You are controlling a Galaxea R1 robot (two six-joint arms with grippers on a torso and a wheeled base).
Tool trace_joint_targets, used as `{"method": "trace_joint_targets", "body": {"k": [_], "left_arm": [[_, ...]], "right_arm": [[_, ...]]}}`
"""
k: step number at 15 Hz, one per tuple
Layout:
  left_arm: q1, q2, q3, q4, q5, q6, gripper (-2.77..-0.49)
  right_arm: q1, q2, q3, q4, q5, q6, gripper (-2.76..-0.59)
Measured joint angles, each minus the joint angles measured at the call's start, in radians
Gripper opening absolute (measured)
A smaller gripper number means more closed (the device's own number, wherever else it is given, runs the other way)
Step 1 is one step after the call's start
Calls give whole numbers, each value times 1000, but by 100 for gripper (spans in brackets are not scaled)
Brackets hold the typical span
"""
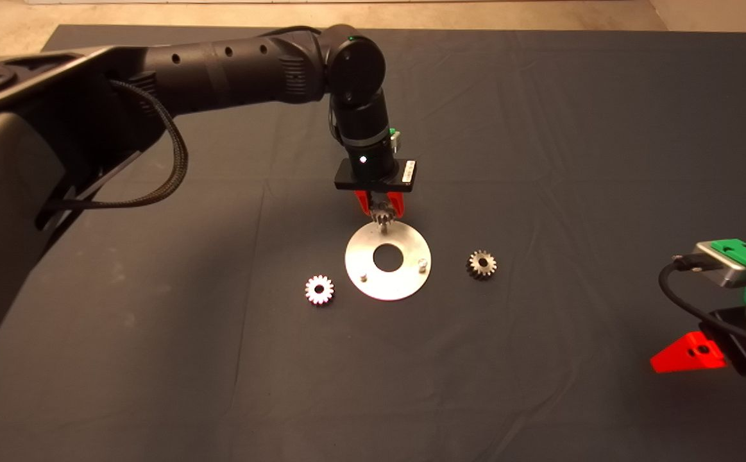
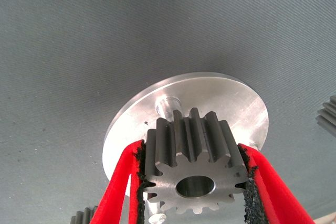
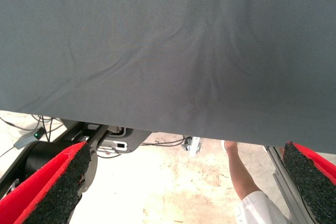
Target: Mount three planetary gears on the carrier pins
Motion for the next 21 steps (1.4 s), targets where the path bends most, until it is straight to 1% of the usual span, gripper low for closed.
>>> {"method": "trace_joint_targets", "body": {"k": [4,7,8,10,11,14,16,19,21], "left_arm": [[0,0,3,0,5,0,-236],[0,0,5,1,5,0,-237],[0,0,5,5,5,0,-237],[0,0,5,31,5,1,-237],[0,0,5,39,5,1,-237],[0,0,5,45,5,1,-237],[0,0,12,72,5,1,-237],[1,0,36,75,11,1,-237],[1,2,36,76,13,1,-237]], "right_arm": [[0,0,0,0,0,0,-63],[0,0,0,0,0,0,-63],[0,0,0,0,0,0,-63],[0,0,0,0,0,0,-63],[0,0,0,0,0,0,-63],[0,0,0,0,0,0,-63],[0,0,0,0,0,0,-63],[0,0,0,0,0,0,-63],[0,-3,0,0,-1,0,-63]]}}
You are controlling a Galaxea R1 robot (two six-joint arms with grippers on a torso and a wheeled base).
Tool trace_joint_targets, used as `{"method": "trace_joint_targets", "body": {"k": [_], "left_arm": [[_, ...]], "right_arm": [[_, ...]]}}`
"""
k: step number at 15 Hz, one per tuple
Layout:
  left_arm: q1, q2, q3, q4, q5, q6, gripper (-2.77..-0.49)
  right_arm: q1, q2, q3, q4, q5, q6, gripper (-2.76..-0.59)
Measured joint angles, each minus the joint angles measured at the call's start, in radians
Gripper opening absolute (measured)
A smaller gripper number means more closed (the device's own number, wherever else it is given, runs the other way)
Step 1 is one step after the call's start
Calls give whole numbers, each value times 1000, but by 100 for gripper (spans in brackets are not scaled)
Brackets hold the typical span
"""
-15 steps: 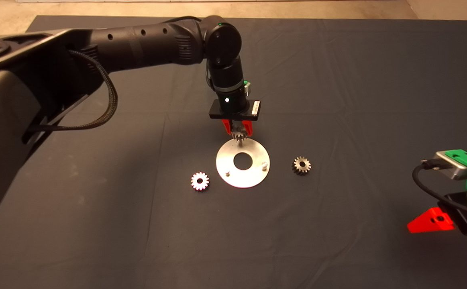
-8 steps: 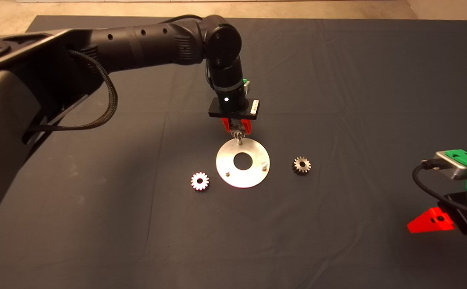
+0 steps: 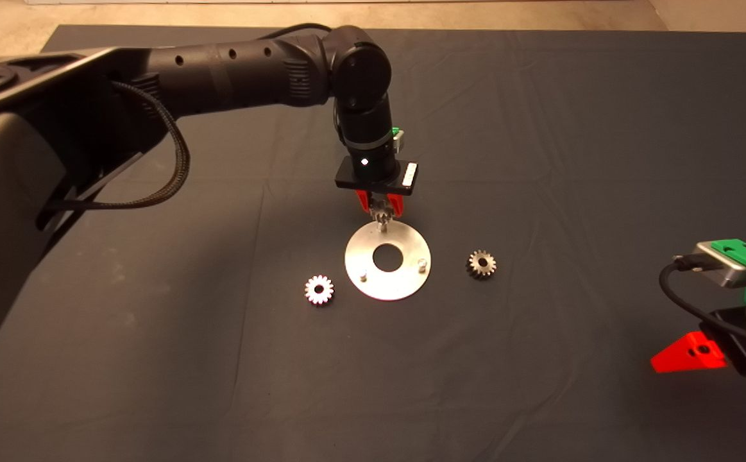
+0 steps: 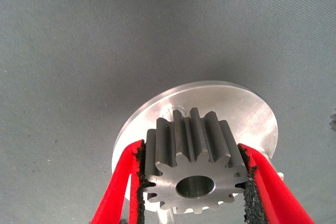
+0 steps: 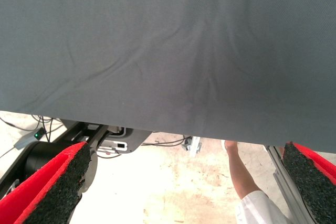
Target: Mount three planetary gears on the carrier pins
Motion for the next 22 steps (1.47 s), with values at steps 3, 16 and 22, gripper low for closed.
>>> {"method": "trace_joint_targets", "body": {"k": [3,16,22], "left_arm": [[0,0,0,0,35,0,-237],[22,0,0,3,36,0,-237],[22,0,0,3,8,0,-237]], "right_arm": [[0,0,0,0,0,0,-63],[0,0,0,0,1,0,-63],[0,0,0,0,1,0,-63]]}}
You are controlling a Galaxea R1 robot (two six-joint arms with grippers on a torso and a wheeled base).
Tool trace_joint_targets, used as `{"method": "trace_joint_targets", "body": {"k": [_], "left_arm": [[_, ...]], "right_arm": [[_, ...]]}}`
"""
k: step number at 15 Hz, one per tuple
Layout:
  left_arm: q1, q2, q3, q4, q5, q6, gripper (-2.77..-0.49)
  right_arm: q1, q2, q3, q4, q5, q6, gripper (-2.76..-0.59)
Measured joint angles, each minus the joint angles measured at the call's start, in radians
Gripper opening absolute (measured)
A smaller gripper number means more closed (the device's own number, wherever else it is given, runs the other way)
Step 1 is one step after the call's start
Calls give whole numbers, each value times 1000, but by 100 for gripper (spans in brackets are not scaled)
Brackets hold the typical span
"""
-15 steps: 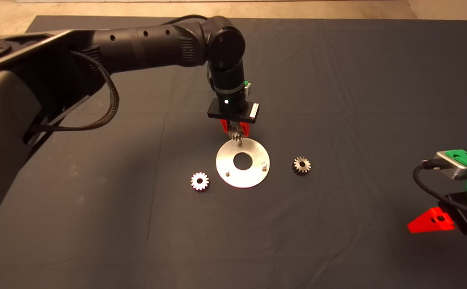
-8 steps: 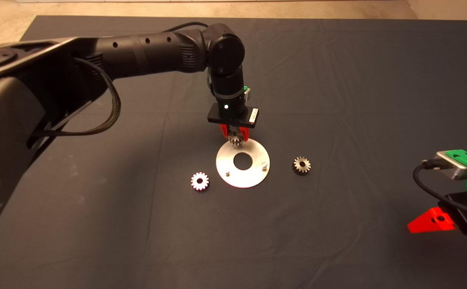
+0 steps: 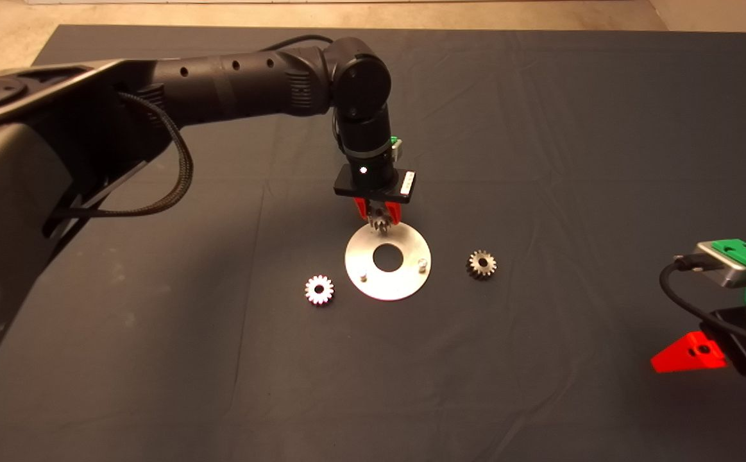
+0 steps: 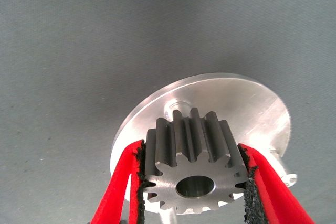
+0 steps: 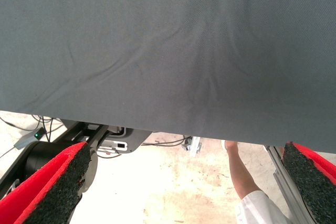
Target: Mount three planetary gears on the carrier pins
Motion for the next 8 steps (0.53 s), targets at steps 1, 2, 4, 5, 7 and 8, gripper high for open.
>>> {"method": "trace_joint_targets", "body": {"k": [1,2,4,5,7,8], "left_arm": [[0,0,0,1,0,0,-237],[0,0,0,2,0,0,-237],[2,0,0,18,0,0,-237],[2,0,0,22,0,0,-237],[3,0,0,26,0,0,-237],[3,0,0,29,0,0,-237]], "right_arm": [[0,0,0,0,0,0,-63],[0,0,0,0,0,0,-63],[0,0,0,0,0,0,-63],[0,0,0,0,0,0,-63],[0,0,0,0,0,0,-63],[0,0,0,0,0,0,-63]]}}
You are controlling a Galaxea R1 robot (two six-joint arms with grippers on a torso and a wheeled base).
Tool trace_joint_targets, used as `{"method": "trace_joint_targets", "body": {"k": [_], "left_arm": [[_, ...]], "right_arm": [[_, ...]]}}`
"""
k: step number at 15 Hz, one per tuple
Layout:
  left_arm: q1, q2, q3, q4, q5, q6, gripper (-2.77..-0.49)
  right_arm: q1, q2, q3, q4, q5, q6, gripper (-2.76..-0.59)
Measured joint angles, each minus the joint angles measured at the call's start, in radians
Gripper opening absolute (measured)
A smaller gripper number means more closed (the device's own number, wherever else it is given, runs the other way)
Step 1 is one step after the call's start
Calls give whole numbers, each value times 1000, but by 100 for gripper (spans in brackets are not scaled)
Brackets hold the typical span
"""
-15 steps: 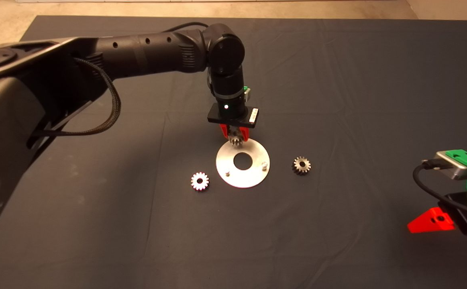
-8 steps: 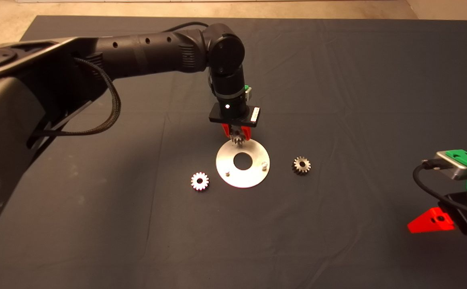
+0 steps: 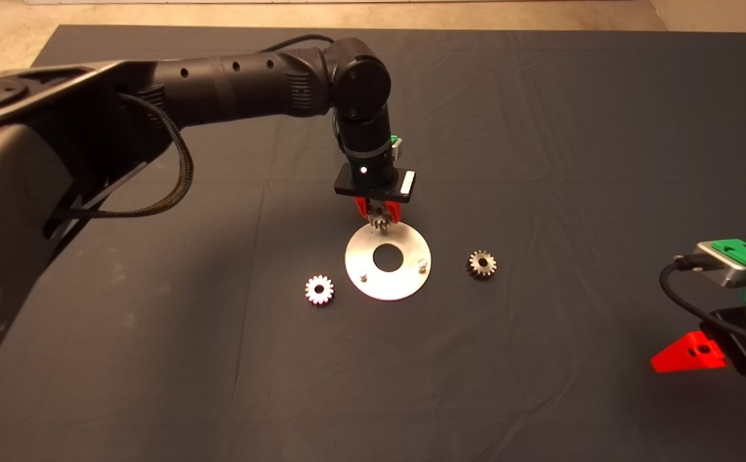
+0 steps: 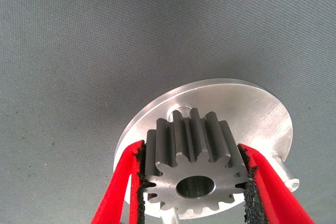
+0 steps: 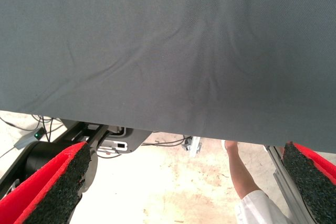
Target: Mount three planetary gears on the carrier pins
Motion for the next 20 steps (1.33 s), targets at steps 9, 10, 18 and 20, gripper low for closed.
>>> {"method": "trace_joint_targets", "body": {"k": [9,10,18,20], "left_arm": [[0,0,4,16,2,0,-237],[0,0,4,18,2,0,-237],[0,0,19,38,6,-2,-237],[0,0,41,54,11,-22,-238]], "right_arm": [[0,0,0,0,0,0,-63],[0,0,0,0,0,0,-63],[0,-3,0,0,0,0,-63],[0,-3,0,0,0,0,-63]]}}
